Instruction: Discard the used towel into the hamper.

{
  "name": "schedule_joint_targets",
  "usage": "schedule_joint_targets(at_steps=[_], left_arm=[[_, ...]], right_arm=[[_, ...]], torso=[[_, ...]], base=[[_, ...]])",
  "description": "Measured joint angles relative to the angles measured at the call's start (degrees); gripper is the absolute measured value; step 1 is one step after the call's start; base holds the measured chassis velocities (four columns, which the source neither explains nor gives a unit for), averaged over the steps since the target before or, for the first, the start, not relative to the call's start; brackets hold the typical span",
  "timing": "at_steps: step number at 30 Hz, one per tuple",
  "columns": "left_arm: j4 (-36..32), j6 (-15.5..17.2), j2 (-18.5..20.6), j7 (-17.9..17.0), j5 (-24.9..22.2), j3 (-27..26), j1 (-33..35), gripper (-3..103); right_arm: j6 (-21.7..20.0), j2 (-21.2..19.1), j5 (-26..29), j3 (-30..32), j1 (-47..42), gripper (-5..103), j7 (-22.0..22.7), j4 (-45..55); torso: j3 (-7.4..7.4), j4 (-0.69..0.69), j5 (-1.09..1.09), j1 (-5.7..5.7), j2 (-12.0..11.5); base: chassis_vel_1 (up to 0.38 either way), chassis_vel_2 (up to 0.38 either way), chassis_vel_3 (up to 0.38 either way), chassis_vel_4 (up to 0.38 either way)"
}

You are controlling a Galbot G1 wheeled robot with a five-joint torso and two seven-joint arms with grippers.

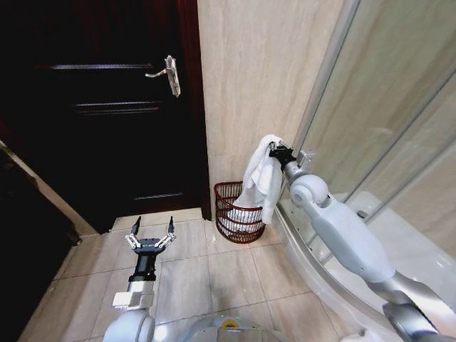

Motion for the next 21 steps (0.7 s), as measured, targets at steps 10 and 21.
schedule_joint_targets(at_steps=[10,21], left_arm=[[0.15,-0.34,0.0,0.02,-0.16,-0.16,0.19,100],[0.76,-0.55,0.13,0.11,-0.2,0.02,0.05,100]], right_arm=[[-0.06,-0.07,-0.68,0.16,-0.77,4,-0.12,0.32],[0.21,-0.32,-0.58,1.89,-2.61,4,-0.17,0.68]], torso=[[0.07,0.0,0.0,0.05,0.11],[0.1,0.01,0.0,0.08,0.16]], base=[[0.072,0.063,-0.064,-0.058],[0.083,0.091,-0.084,-0.096]])
